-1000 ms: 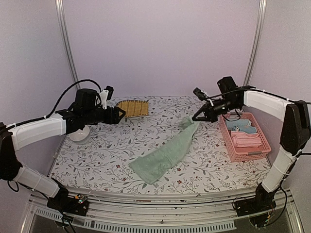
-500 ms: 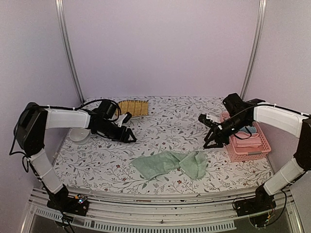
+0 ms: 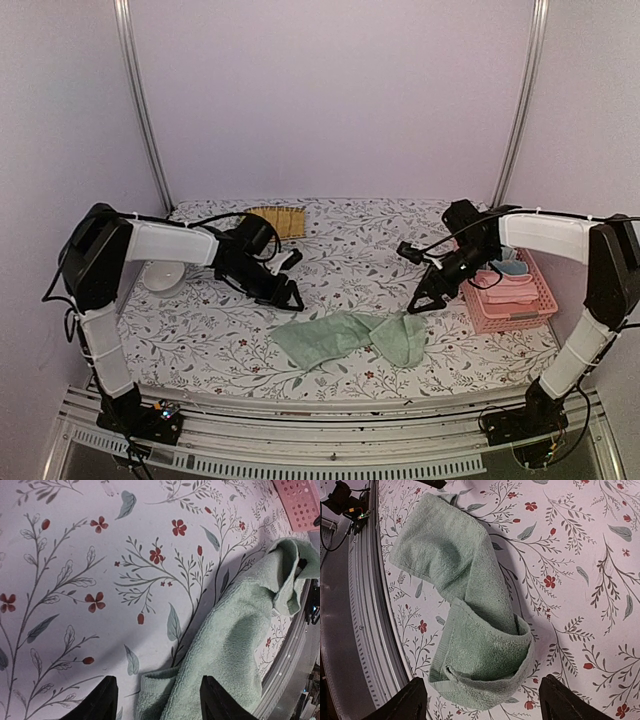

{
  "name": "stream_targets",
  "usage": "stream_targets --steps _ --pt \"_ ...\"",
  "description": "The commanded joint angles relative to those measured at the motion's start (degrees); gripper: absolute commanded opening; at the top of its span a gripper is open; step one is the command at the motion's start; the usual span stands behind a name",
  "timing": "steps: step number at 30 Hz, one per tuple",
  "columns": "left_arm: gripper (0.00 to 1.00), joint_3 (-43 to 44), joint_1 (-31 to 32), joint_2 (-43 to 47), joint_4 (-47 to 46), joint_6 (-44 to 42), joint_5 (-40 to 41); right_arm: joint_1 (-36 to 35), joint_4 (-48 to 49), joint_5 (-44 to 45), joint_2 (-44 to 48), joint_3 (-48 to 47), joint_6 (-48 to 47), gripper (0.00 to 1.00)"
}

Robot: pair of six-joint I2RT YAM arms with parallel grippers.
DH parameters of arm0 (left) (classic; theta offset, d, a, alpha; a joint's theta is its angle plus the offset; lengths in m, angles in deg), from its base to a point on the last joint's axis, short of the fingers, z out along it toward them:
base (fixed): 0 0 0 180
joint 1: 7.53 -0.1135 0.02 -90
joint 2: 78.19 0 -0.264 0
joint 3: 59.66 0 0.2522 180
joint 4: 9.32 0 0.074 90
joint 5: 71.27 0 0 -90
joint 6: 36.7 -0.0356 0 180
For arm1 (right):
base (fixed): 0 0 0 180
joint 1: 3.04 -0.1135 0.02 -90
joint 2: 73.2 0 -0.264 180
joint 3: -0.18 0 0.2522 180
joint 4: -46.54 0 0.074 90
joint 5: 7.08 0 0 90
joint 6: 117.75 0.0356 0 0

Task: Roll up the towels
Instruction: Place the towel at the center of the board, then adjust the towel at the center of the board.

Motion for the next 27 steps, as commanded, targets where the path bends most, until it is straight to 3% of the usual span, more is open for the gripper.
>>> stream_targets --steps 1,6,8,13,15,16,19,23,27 --pt "0.58 2.21 1.6 -3.2 2.08 0.63 0.09 -1.1 -1.59 0.89 -0.54 1.53 0.89 0.81" --pt "0.58 4.12 3.79 -7.14 2.53 0.61 -0.48 -2.45 -0.48 5.81 -2.06 3.3 1.82 0.79" --pt "0.56 4.77 4.46 -8.44 2.46 0.72 -0.61 -2.58 0.04 7.09 -3.16 3.86 1.87 0.73" --pt "0.48 6.34 5.95 -11.11 0.87 0.02 -5.07 -2.54 1.56 7.71 -5.3 2.77 3.51 0.3" --pt "0.35 6.79 6.12 -11.48 -0.14 0.1 -6.48 -2.57 1.57 8.43 -5.63 1.22 3.68 0.14" --pt "0.23 7.16 6.13 -11.54 -0.53 0.07 -7.04 -2.57 1.83 9.16 -5.65 0.39 3.61 0.1" --pt "0.0 7.76 6.01 -10.31 -1.51 0.22 -6.59 -2.63 2.05 11.81 -6.46 -3.99 3.23 0.06" --pt "0.0 6.78 3.87 -5.31 -4.26 0.99 -5.83 -2.51 2.42 13.99 -8.37 -12.02 2.06 0.04" --pt "0.0 8.22 -0.11 6.35 -3.08 -0.8 -1.2 -1.82 1.81 14.73 -11.36 -25.11 1.13 0.03"
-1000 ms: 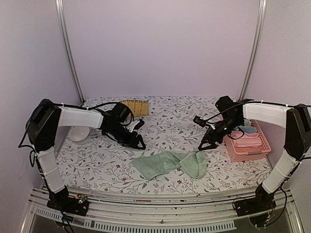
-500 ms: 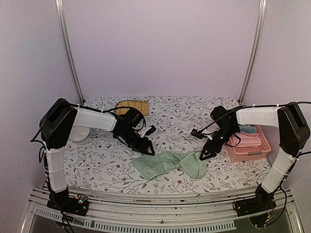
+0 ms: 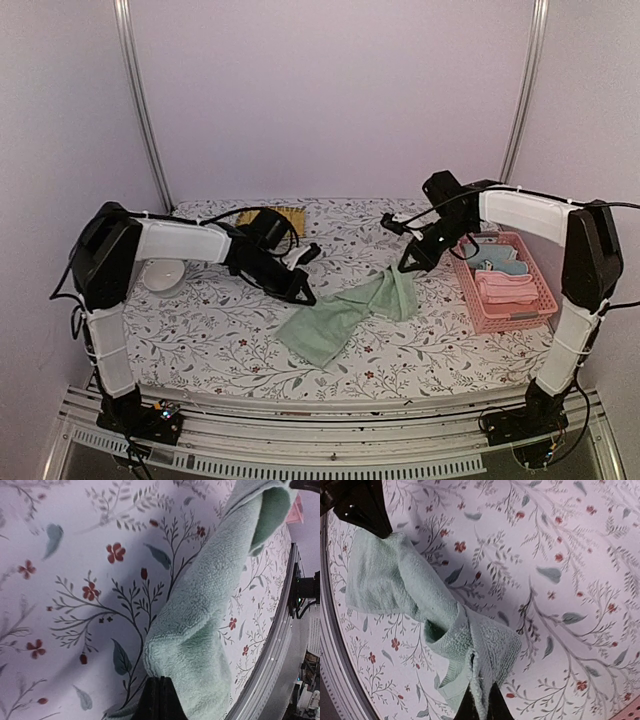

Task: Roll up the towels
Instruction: Adjust the towel at the center of the board.

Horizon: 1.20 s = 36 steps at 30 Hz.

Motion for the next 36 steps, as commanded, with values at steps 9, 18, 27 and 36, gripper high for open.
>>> stream_targets --steps 9,18,27,36 --pt "0.0 -2.08 0.63 33.88 -1.16 -6.32 7.77 4.36 9.82 -12.6 8.42 -13.05 -2.18 0.08" --pt "0.42 -22.7 16.28 35.69 -7.53 -4.43 11.97 4.39 11.07 -2.67 10.06 9.12 -9.28 0.11" --pt "0.51 -25.17 3.77 40.4 -9.24 1.42 15.94 4.46 14.27 0.57 8.21 15.55 -7.34 0.11" --pt "0.54 -24.3 -1.33 27.24 3.08 5.61 15.59 4.39 14.87 -2.73 8.22 16.64 -5.65 0.13"
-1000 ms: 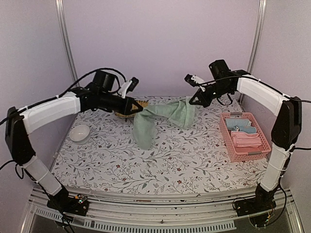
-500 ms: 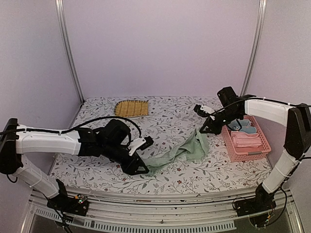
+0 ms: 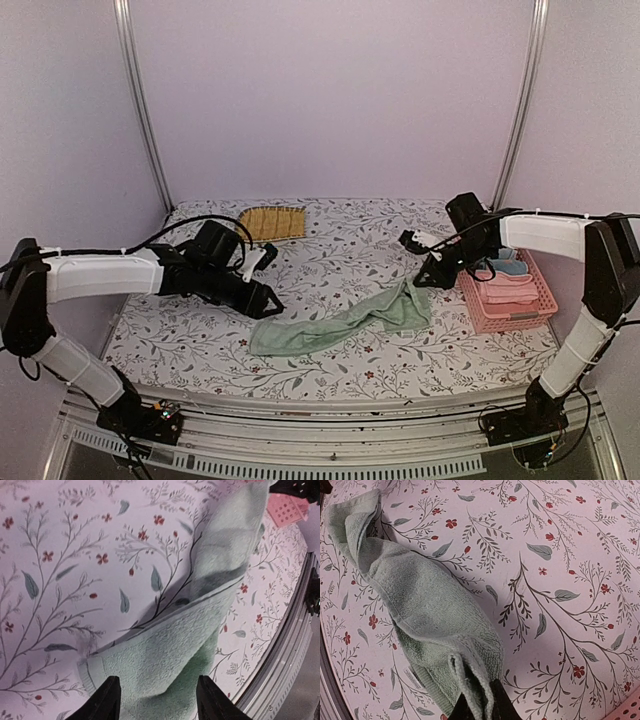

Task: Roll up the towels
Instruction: Adjust the towel at the center of the board.

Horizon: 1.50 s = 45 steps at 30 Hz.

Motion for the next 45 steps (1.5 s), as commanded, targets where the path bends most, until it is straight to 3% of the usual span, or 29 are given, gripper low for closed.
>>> stream_targets --steps 1,9,16,20,24,34,38,42,45 --pt "0.53 -0.13 -1.91 -4.96 8.48 5.44 1.95 -0.07 1.13 -2.26 0.14 0.8 1.05 0.13" --pt "0.46 -1.09 -3.99 -6.56 7.49 10.33 2.17 -0.03 1.31 -3.46 -0.39 1.27 0.87 0.13" --pt "0.32 1.44 -5.28 -11.32 7.08 10.97 7.57 -0.05 1.21 -3.89 -1.15 0.79 0.8 0.13" --pt "0.28 2.36 -6.52 -13.14 6.01 11.89 6.9 -0.08 1.17 -4.12 -0.94 0.92 0.87 0.13" --pt "0.19 3.6 -6.48 -15.29 6.28 11.81 6.66 -0.01 1.03 -4.17 -0.85 1.05 0.93 0.13" --pt "0.17 4.82 -4.7 -17.74 8.46 9.43 6.68 -0.09 0.93 -4.47 -1.28 0.93 0.8 0.13" --pt "0.27 7.12 -2.44 -20.08 11.07 8.77 7.73 -0.04 0.84 -4.45 -1.29 1.0 0.79 0.14" --pt "0.27 9.39 -0.19 -22.63 12.94 8.07 9.11 -0.08 0.82 -4.55 -1.27 1.08 0.63 0.13" --pt "0.21 9.27 -0.03 -23.81 12.95 8.29 9.18 -0.09 0.77 -4.72 -1.29 1.09 0.69 0.14"
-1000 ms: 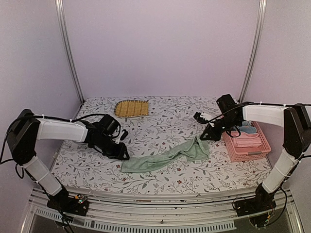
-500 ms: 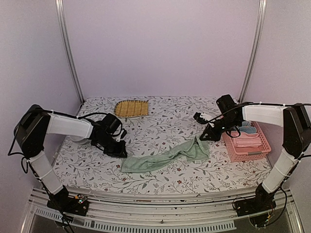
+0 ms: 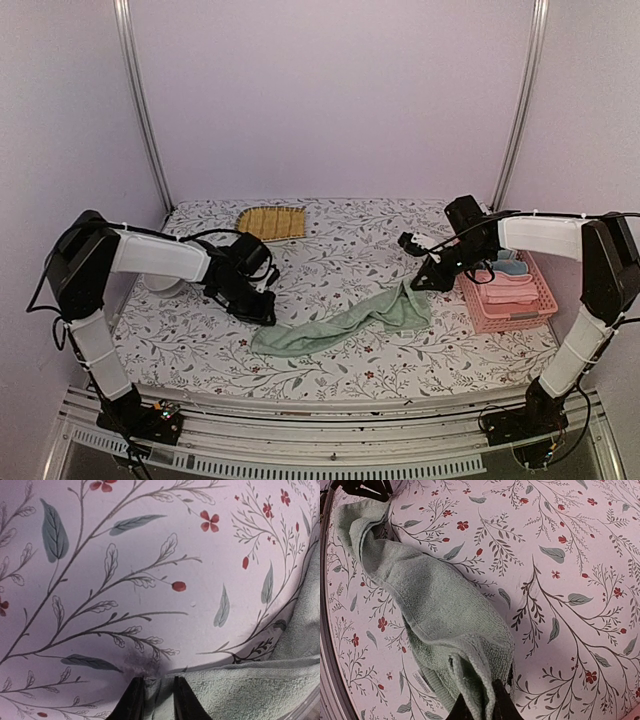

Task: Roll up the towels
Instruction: Adjust the towel at the center of the board.

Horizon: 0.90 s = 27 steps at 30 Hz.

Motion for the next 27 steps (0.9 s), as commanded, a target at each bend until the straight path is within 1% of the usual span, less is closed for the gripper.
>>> stream_targets --steps 1,6,9,12,17,21,23,27 --pt "0.18 -0.29 0.81 -3.16 3.29 -0.77 1.18 -0.08 0.18 -1.34 -0.53 0.48 0.11 0.14" --pt "0.01 -0.34 0.4 -1.75 3.29 -1.41 2.92 -0.08 0.26 -1.18 -1.12 0.08 0.32 0.14" --pt "0.0 -0.06 -1.31 0.68 3.18 -1.97 3.41 0.12 -0.13 -0.51 -1.79 -1.18 0.84 0.12" --pt "0.0 0.21 -4.31 5.49 1.19 -3.58 2.16 1.41 -1.23 0.44 -2.7 -4.34 1.45 0.08" --pt "0.0 3.96 -10.14 14.2 -3.24 -7.15 1.35 7.28 -4.77 -1.2 -4.75 -17.23 2.92 0.04" --pt "0.0 7.57 -11.41 20.82 -7.92 -10.79 0.05 10.33 -8.87 -6.53 -4.64 -28.78 4.39 0.03" --pt "0.0 7.0 -11.4 23.02 -8.41 -12.33 -2.17 10.42 -8.05 -9.34 -2.16 -28.48 4.3 0.03" --pt "0.0 -0.5 -11.05 26.52 -9.12 -10.96 -9.71 10.38 -5.37 -11.88 2.32 -18.26 3.6 0.03"
